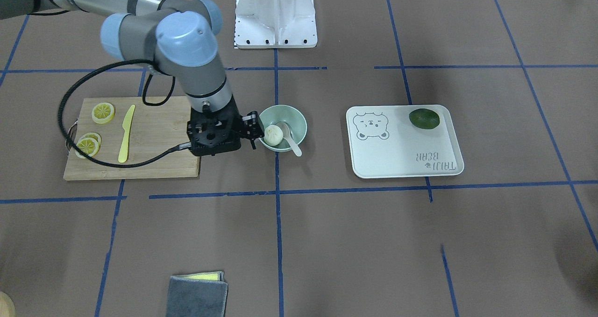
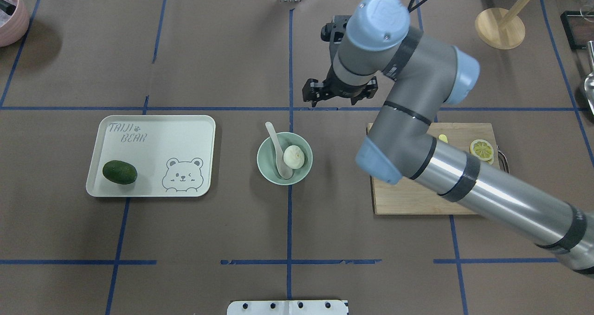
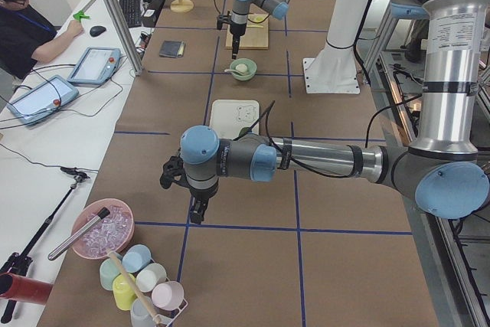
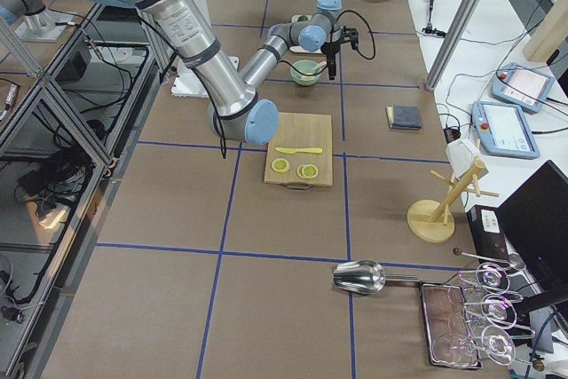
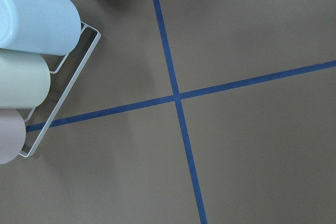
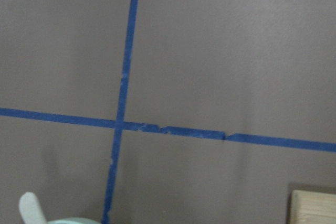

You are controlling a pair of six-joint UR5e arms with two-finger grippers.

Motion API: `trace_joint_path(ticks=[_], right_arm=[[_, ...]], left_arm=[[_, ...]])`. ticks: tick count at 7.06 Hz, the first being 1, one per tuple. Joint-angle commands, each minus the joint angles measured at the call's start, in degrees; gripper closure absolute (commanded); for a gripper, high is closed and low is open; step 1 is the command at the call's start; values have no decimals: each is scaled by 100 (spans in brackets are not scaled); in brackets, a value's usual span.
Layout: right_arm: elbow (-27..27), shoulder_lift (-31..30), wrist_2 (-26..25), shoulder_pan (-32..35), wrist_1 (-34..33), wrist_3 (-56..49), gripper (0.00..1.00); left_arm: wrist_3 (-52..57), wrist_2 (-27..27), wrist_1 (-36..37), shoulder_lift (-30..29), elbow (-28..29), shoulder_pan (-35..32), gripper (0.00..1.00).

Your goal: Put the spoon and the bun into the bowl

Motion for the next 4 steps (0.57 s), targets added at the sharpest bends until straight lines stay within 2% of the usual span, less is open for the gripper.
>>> trace_joint_path(ticks=[1,2,4], right_arm=[[170,-907,1010,1218,18,-2094,0],[224,-1390,1415,1789,27,-2983,0],[207,-2331,1550,2809,-8,-5031,0]], left_arm=[[4,4,31,53,18,0,0],[4,13,40,62,18,0,0],[4,30,49,106,27,0,0]])
